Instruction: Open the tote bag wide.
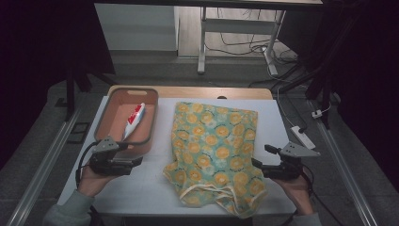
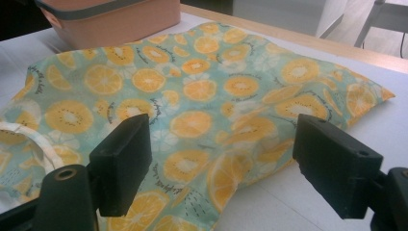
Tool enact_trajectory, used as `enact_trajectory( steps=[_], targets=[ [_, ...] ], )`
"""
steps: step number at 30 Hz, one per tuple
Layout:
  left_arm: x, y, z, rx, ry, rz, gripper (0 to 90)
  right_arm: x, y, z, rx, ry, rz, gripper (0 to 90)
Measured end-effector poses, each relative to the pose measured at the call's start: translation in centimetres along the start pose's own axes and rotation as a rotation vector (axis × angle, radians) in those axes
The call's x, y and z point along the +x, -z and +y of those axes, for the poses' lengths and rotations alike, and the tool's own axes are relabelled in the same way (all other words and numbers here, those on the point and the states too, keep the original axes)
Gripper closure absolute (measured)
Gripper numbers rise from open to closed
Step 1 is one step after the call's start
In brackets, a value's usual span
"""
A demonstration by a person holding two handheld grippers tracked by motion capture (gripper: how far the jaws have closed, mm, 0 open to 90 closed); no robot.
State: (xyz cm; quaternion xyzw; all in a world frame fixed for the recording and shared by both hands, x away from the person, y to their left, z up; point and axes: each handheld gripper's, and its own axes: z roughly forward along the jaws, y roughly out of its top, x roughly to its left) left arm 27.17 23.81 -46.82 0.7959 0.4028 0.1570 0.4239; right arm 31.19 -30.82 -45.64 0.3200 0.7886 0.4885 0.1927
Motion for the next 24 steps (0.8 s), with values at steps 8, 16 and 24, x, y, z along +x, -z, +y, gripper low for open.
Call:
enact_trajectory(
  steps=[8,16,24],
  targets=[
    [-0.4,0.3,0.0,-0.007,-0.013,0.006,19.1,0.5,-0.2,0.0,0.016,0.013,-0.008,22.3],
    [-0.4,0.2,0.1,-0.009,-0.024,-0.005,19.8,1.2,-0.5,0.4,0.019,0.035,-0.004,22.3],
    [-1.1,0.2,0.4,-0.002,-0.053,-0.014,21.2,1.2,-0.1,0.7,0.008,0.034,0.001,22.8]
  ],
)
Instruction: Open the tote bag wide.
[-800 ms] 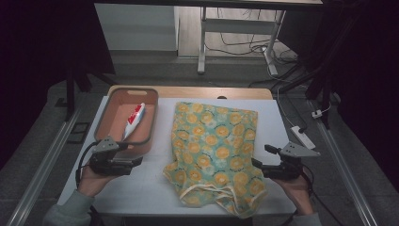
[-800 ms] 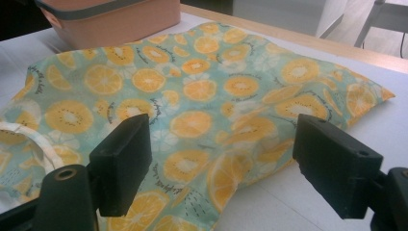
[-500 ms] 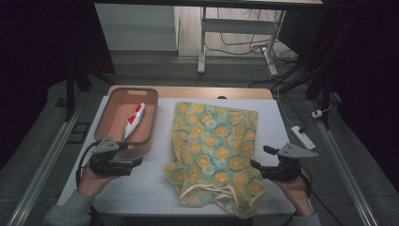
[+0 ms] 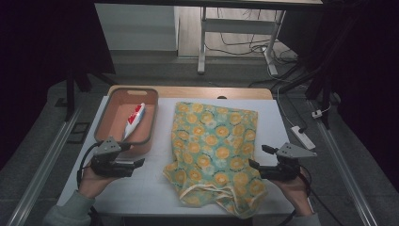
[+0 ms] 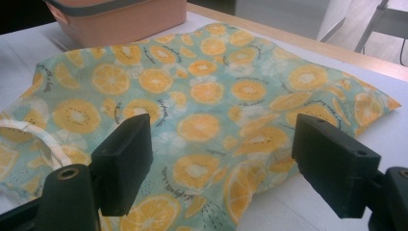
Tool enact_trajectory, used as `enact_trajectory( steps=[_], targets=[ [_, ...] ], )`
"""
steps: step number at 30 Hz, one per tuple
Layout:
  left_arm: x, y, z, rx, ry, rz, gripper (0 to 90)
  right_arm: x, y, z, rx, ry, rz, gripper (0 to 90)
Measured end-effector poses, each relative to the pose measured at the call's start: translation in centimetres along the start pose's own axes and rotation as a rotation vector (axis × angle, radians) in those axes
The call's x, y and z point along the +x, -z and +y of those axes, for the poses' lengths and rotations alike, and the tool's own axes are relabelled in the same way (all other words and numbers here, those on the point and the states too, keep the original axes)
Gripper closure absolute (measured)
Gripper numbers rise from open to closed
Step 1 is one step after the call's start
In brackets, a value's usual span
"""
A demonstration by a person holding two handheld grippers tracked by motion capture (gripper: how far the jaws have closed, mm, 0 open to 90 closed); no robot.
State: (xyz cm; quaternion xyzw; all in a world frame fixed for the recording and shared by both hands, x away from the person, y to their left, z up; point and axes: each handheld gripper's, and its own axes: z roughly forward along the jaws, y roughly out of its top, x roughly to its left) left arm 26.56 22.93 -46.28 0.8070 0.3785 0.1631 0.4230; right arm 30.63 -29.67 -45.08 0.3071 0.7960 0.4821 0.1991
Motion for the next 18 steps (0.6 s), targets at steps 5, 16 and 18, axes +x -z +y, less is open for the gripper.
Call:
enact_trajectory(
  steps=[5,16,18],
  targets=[
    [-0.4,-0.2,0.2,0.009,-0.014,-0.009,21.5,0.1,-0.1,0.1,0.005,0.001,0.006,22.9],
    [-4.5,-3.4,2.5,0.085,-0.136,-0.115,25.0,1.2,-0.3,1.0,0.012,0.034,0.032,23.3],
    [-5.1,-4.7,2.7,0.115,-0.144,-0.143,26.2,1.3,-0.4,1.0,0.016,0.035,0.038,23.3]
  ],
)
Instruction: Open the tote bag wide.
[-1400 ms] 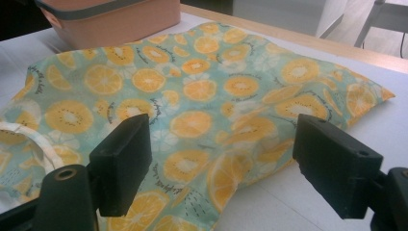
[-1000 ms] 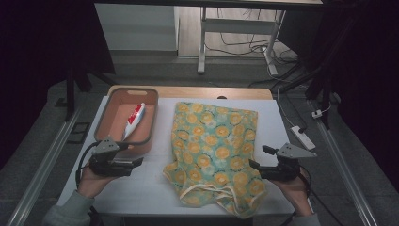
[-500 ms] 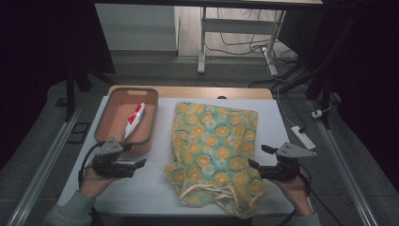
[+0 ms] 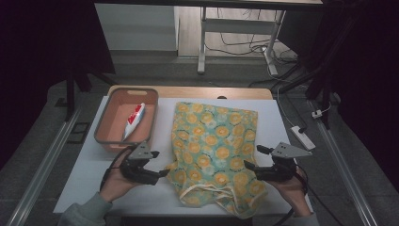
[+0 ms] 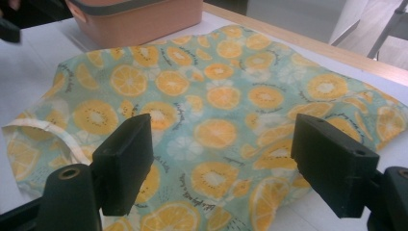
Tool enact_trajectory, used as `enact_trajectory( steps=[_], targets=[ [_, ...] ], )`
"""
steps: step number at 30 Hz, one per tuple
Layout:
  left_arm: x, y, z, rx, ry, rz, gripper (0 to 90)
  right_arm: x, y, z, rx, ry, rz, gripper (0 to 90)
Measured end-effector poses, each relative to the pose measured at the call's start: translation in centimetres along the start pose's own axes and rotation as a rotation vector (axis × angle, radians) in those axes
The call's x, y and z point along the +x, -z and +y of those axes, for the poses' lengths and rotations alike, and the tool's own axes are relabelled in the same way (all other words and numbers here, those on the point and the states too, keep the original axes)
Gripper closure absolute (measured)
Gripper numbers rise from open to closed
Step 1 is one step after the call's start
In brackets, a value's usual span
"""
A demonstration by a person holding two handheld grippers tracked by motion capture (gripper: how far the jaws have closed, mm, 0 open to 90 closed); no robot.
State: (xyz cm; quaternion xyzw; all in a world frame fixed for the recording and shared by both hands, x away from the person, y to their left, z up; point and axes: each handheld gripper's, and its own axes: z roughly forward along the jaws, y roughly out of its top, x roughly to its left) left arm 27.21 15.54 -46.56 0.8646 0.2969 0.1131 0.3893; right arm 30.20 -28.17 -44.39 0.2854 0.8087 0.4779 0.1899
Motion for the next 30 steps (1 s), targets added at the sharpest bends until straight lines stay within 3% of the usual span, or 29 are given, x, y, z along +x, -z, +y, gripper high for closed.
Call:
enact_trajectory(
  steps=[6,8,9,13,15,17,23,26,28,30],
  targets=[
    [-1.2,-2.7,0.3,0.073,-0.043,-0.066,32.0,0.4,-0.2,0.2,0.010,0.005,0.016,23.3],
    [-1.4,-3.2,0.1,0.091,-0.042,-0.077,40.1,0.9,-0.3,0.4,0.018,0.016,0.034,23.4],
    [-1.4,-3.3,0.0,0.097,-0.043,-0.086,40.1,0.9,-0.3,0.4,0.018,0.016,0.034,23.4],
    [-1.6,-3.7,-0.4,0.121,-0.055,-0.098,64.3,2.1,-0.6,0.9,0.037,0.038,0.084,24.2],
    [-1.6,-3.6,-0.4,0.113,-0.058,-0.102,80.5,3.0,-1.1,1.1,0.061,0.058,0.121,24.6],
    [-1.5,-3.2,-0.3,0.088,-0.049,-0.126,88.7,4.0,-1.7,1.3,0.102,0.084,0.157,24.6],
    [-1.0,-2.7,-0.2,0.074,-0.025,-0.157,89.4,7.0,-4.0,0.9,0.241,0.154,0.271,25.6],
    [-0.8,-1.9,0.0,0.023,-0.010,-0.162,89.4,7.8,-4.4,0.7,0.264,0.164,0.305,27.5],
    [-0.3,-1.0,0.2,-0.021,0.015,-0.173,89.4,9.5,-4.7,0.3,0.309,0.215,0.367,30.8],
    [0.3,-0.3,0.4,-0.053,0.041,-0.183,89.4,10.1,-4.9,0.1,0.316,0.228,0.384,33.2]
  ],
)
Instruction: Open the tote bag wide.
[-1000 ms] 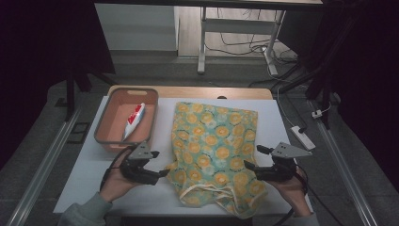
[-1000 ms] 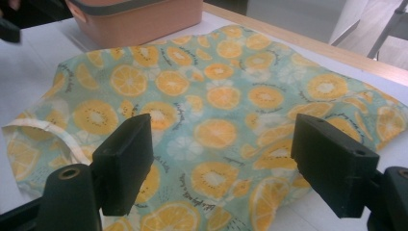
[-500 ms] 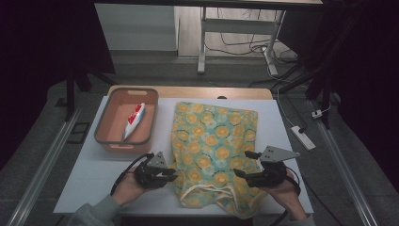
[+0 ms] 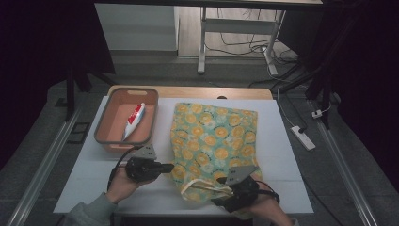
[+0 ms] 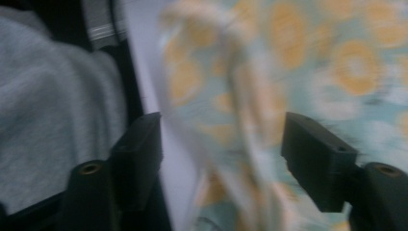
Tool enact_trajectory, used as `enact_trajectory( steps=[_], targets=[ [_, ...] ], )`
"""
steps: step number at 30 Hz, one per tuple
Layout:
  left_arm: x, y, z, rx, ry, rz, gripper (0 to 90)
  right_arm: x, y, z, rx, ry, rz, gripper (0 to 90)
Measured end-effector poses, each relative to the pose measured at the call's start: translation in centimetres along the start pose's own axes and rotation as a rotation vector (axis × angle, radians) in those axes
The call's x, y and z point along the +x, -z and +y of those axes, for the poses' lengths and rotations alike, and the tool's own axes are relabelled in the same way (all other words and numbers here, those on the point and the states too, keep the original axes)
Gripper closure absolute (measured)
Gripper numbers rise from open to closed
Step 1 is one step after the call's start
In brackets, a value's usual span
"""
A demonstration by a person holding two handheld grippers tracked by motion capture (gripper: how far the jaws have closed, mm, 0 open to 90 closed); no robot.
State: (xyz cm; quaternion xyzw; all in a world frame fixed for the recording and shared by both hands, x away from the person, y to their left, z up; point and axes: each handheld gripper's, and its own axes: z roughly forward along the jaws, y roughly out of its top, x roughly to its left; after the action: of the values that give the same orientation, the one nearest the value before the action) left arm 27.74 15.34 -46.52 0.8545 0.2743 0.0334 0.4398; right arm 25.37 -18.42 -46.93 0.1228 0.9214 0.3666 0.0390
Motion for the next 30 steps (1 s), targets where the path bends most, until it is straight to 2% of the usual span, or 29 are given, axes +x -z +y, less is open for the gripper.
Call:
enact_trajectory(
  steps=[3,4,5,7,8,9,11,13,14,15,16,17,18,19,22,23,24,26,27,28,29,30],
  targets=[
    [0.5,0.7,0.1,-0.022,0.019,0.011,89.4,0.7,-1.6,0.0,0.035,0.026,0.031,37.7],
    [0.7,0.9,0.1,-0.028,0.026,0.009,89.4,0.8,-2.2,0.0,0.061,0.041,0.018,38.8],
    [0.8,1.1,0.1,-0.033,0.030,0.006,89.4,0.7,-3.2,-0.1,0.102,0.052,-0.026,42.8],
    [1.0,1.4,0.1,-0.039,0.036,0.008,89.4,0.5,-3.6,-0.1,0.111,0.050,-0.037,45.9],
    [1.1,1.7,0.1,-0.043,0.038,0.011,89.4,0.2,-4.0,0.1,0.125,0.043,-0.076,62.8],
    [1.1,1.7,0.1,-0.043,0.038,0.011,89.4,0.0,-4.0,0.2,0.127,0.033,-0.101,71.0],
    [1.2,2.0,0.1,-0.050,0.038,0.015,89.4,-0.2,-3.5,0.6,0.115,0.033,-0.113,85.9],
    [1.3,2.4,0.0,-0.057,0.044,0.016,89.4,-0.2,-3.0,0.7,0.100,0.037,-0.122,89.2],
    [1.4,2.6,0.0,-0.060,0.044,0.019,89.4,-0.2,-1.9,1.4,0.040,0.026,-0.128,89.7],
    [1.4,2.9,0.1,-0.066,0.045,0.023,89.4,-0.3,-1.1,1.8,0.003,0.031,-0.131,89.8],
    [1.4,3.1,0.1,-0.073,0.046,0.026,89.4,-0.3,-1.1,1.8,0.003,0.031,-0.131,89.8],
    [1.4,3.5,0.2,-0.081,0.047,0.030,89.4,-0.4,-0.3,2.3,-0.031,0.036,-0.140,89.8],
    [1.4,3.7,0.3,-0.090,0.049,0.030,89.3,-0.7,1.0,3.3,-0.078,0.034,-0.165,89.9],
    [1.4,4.2,0.5,-0.107,0.051,0.030,89.4,-1.2,1.8,4.0,-0.099,0.035,-0.182,89.9],
    [1.6,5.2,1.0,-0.138,0.045,0.044,89.3,-3.1,3.3,5.4,-0.168,0.008,-0.205,90.0],
    [1.7,5.4,1.3,-0.147,0.048,0.048,89.3,-3.1,3.3,5.4,-0.168,0.008,-0.205,90.0],
    [1.8,5.4,1.5,-0.150,0.051,0.053,89.3,-4.7,3.6,6.0,-0.194,-0.021,-0.221,90.0],
    [1.9,4.8,1.8,-0.140,0.057,0.053,89.2,-6.7,3.3,6.0,-0.195,-0.062,-0.237,90.0],
    [1.9,4.3,1.9,-0.130,0.053,0.053,89.2,-6.7,3.3,6.0,-0.195,-0.062,-0.237,90.0],
    [1.8,3.8,2.0,-0.119,0.045,0.062,89.0,-7.7,2.9,5.9,-0.185,-0.082,-0.249,90.0],
    [1.7,3.2,2.1,-0.111,0.042,0.078,72.9,-9.7,1.9,5.6,-0.141,-0.108,-0.290,90.0],
    [1.5,2.7,2.2,-0.106,0.039,0.091,61.7,-10.3,1.5,5.4,-0.130,-0.117,-0.300,90.0]
  ],
)
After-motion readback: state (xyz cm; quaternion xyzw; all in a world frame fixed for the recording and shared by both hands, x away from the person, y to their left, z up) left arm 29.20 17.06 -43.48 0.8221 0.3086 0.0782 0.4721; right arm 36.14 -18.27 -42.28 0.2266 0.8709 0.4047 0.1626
